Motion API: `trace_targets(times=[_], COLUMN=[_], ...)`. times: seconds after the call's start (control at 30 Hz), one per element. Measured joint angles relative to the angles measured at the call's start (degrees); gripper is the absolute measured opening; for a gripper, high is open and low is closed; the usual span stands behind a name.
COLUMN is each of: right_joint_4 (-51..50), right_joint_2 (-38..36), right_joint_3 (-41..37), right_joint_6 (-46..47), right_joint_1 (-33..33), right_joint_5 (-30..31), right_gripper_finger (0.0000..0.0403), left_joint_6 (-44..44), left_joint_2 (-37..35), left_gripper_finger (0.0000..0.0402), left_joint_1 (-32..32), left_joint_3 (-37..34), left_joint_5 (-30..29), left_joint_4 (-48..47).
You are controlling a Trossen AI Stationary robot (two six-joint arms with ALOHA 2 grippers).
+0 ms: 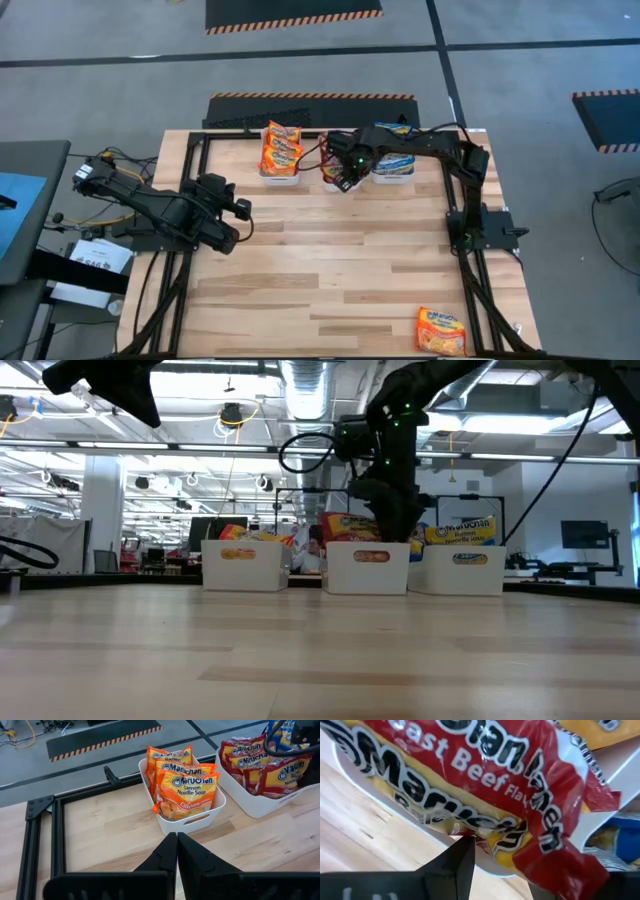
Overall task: Sort Maruchan noodles
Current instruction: Put the red noodle pack into the middle white bin
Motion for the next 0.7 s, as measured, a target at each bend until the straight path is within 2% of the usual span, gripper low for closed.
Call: trace_targets(times=[0.27, 0.7], right_joint_4=[-4.3, -7.8], right_joint_2=[-0.5, -1.0], right_joint_3=[-0.1, 3.5], right_joint_6=[0.1, -0.1], right_joint_1=[1.0, 1.6], right_joint_5=[-1.1, 1.2], right_gripper_finger=[0.0175, 0.0175], left_joint_6=[0.0, 0.0], left_joint_2=[0.0, 0.0], left_gripper_finger=[0.0, 0.0], left_joint_1=[0.0, 1.1], left_joint_3=[0.0, 0.0], left_joint_5=[-0.1, -0.8], left_joint_4=[0.0, 0.0])
